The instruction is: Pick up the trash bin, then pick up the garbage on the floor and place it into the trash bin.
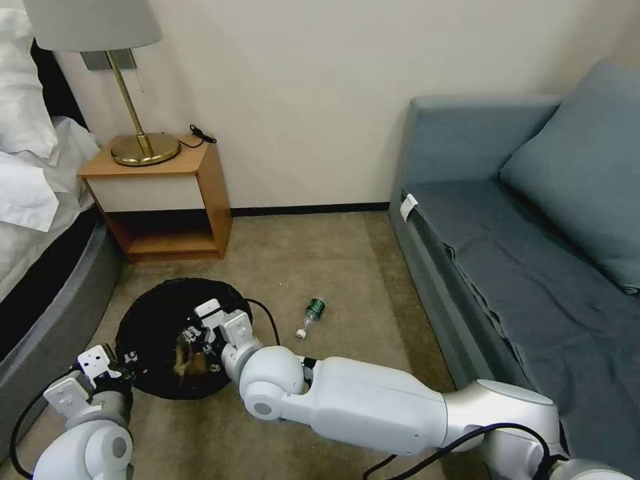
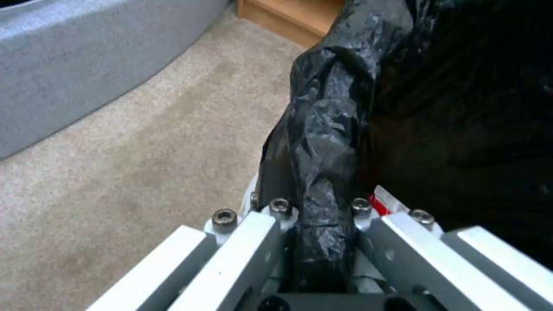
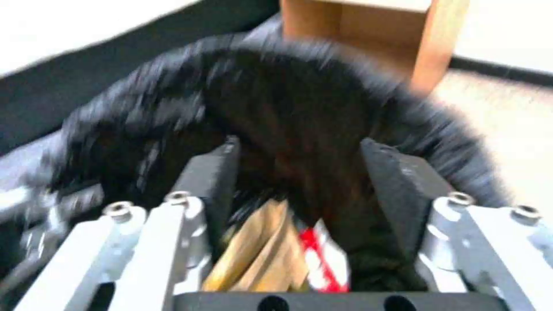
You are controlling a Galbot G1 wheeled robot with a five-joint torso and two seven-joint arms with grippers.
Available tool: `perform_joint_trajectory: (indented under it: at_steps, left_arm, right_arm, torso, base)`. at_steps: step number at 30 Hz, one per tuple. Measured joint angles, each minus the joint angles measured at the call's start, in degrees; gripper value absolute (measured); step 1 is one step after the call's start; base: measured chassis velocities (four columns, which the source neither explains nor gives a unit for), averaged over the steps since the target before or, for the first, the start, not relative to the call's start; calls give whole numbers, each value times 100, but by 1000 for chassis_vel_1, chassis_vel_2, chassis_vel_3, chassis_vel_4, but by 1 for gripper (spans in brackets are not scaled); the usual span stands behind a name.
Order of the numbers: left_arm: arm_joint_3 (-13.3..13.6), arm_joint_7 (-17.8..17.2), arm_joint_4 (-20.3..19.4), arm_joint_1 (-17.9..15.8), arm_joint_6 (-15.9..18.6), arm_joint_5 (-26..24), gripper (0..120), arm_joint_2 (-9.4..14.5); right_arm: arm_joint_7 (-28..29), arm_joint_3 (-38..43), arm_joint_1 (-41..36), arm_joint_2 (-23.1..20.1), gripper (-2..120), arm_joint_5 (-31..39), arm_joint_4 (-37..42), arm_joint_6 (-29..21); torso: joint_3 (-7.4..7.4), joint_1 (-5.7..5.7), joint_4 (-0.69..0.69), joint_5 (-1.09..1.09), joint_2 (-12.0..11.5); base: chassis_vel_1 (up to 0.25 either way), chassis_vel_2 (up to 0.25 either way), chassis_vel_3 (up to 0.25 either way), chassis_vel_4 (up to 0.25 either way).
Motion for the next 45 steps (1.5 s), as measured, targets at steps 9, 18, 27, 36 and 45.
perform_joint_trajectory:
  at_steps: [9,18,27,36,45]
  left_arm:
    - [-75,3,16,-33,-1,-13,2,70]
    - [-141,40,92,-63,-30,8,2,119]
    - [-230,49,60,-40,-48,-9,2,206]
    - [-260,53,-16,37,-45,-65,2,236]
    - [-265,52,-88,112,-43,-97,2,234]
  right_arm:
    - [-1015,1669,-398,-907,89,-892,877,688]
    - [-1546,4028,-2093,-2361,100,-2142,2306,1253]
    - [-1363,5867,-4713,-2204,100,-3412,3308,1295]
    - [-1713,5702,-5915,-1368,100,-4383,3268,1815]
    - [-1868,5485,-6053,-1017,100,-4736,3019,2091]
  torso:
    - [0,0,0,1,0]
    - [-1,0,-1,1,-1]
    - [-1,0,-1,1,-1]
    - [-1,0,-1,1,-1]
    - [-1,-1,0,-1,0]
  base:
    - [0,0,0,0]
    - [0,0,0,0]
    - [0,0,0,0]
    - [0,0,0,0]
    - [0,0,0,0]
